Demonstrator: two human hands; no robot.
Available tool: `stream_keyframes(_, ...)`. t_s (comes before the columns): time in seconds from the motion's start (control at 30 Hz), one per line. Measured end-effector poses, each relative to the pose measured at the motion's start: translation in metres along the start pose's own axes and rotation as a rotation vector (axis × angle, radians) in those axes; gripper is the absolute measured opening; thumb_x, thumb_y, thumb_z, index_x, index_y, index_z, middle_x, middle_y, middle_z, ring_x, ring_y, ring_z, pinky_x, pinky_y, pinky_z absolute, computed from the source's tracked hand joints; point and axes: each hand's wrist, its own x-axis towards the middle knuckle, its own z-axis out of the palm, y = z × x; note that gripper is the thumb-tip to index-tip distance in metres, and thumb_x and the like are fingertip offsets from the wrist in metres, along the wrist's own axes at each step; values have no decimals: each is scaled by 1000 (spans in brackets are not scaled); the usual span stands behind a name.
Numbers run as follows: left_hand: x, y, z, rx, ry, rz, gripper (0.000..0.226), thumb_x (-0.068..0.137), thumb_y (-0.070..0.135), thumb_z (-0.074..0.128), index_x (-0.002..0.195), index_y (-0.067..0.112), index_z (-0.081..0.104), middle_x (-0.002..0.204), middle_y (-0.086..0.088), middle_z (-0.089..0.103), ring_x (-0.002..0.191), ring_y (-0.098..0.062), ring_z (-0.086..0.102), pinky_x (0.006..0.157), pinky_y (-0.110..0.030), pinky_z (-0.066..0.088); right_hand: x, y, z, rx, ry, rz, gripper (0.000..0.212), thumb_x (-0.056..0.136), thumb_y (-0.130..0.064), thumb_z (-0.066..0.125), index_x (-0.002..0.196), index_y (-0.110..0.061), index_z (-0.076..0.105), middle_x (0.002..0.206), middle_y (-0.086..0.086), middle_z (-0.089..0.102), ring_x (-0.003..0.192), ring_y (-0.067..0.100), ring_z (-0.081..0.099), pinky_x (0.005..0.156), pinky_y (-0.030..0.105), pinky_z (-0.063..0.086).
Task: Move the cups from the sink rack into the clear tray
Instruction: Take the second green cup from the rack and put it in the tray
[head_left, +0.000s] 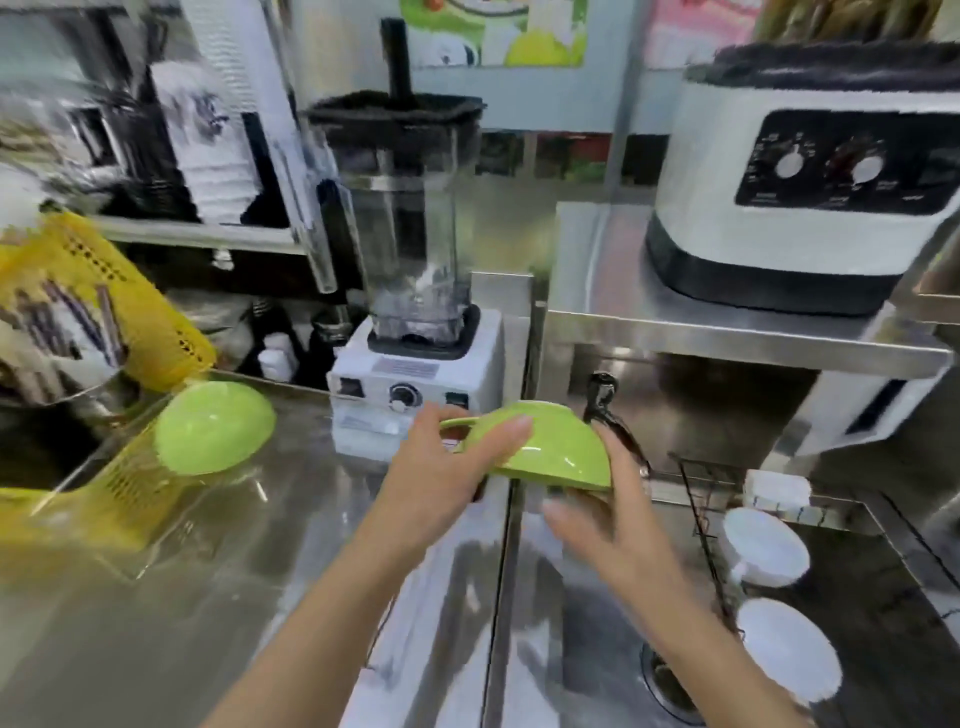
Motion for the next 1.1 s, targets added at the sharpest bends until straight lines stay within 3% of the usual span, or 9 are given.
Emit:
stream_keyframes(0.1,-3,2,-47,4,37,39,73,48,68,72,103,23,54,104,0,64,83,-11,64,75,-29,50,19,-18,32,234,-57,23,63,57,-57,63,117,-46,47,129,-17,52,104,-15,53,95,17,43)
stream_keyframes(0.17,-6,1,-72,27,33,77,71,54,67,73,105,23,53,104,3,63,78,-2,61,69,-18,45,27,-33,52,231,-65,-9,53,64,-49,63,115,-40,50,119,-11,57,92,-15,57,81,9,45)
stream_keyframes(0.3,-4,-10,-118,51,0,120,64,48,56,76,101,31,52,108,6,61,86,-4,62,71,-18,49,41,-48,84,118,-190,-50,79,50,-55,73,121,-38,45,122,-12,55,104,-3,57,80,14,48)
stream_keyframes(0.47,11,-26,-166,96,-183,92,62,57,46,79,105,34,41,116,-1,51,93,-6,57,71,-11,47,57,-55,121,-39,-199,-50,94,42,-45,79,127,-31,43,120,-19,50,94,-20,52,71,4,46)
stream_keyframes(0.6,29,-41,-184,160,-363,43,71,52,46,77,108,36,36,114,6,48,97,-1,55,76,-15,49,56,-52,141,-302,-140,-89,95,48,-51,83,130,-38,38,113,-36,38,109,1,47,95,25,41)
stream_keyframes(0.73,44,-53,-181,175,-349,39,77,43,53,75,108,39,36,124,-2,42,110,-14,51,91,-27,47,60,-46,154,-423,-141,-146,84,54,-50,81,120,-51,28,105,-45,25,103,-9,36,86,8,28)
stream_keyframes(0.83,54,-58,-177,246,-374,51,79,40,52,78,107,45,36,127,2,39,111,-8,48,90,-22,44,66,-41,155,-457,-146,-155,79,54,-51,80,108,-62,24,105,-44,29,97,-17,36,80,-2,28)
stream_keyframes(0.93,62,-59,-174,366,-400,94,80,38,55,78,104,51,31,122,15,33,114,-3,41,90,-16,36,71,-32,157,-591,-144,-143,97,51,-60,75,132,-44,24,117,-29,31,108,-4,33,87,10,24)
stream_keyframes(1.1,72,-66,-171,486,-391,154,79,37,62,75,101,57,28,117,16,32,120,-9,36,106,-30,33,81,-18,159,-801,-100,-163,113,38,-83,43,137,-33,20,134,-13,38,121,4,28,95,20,5)
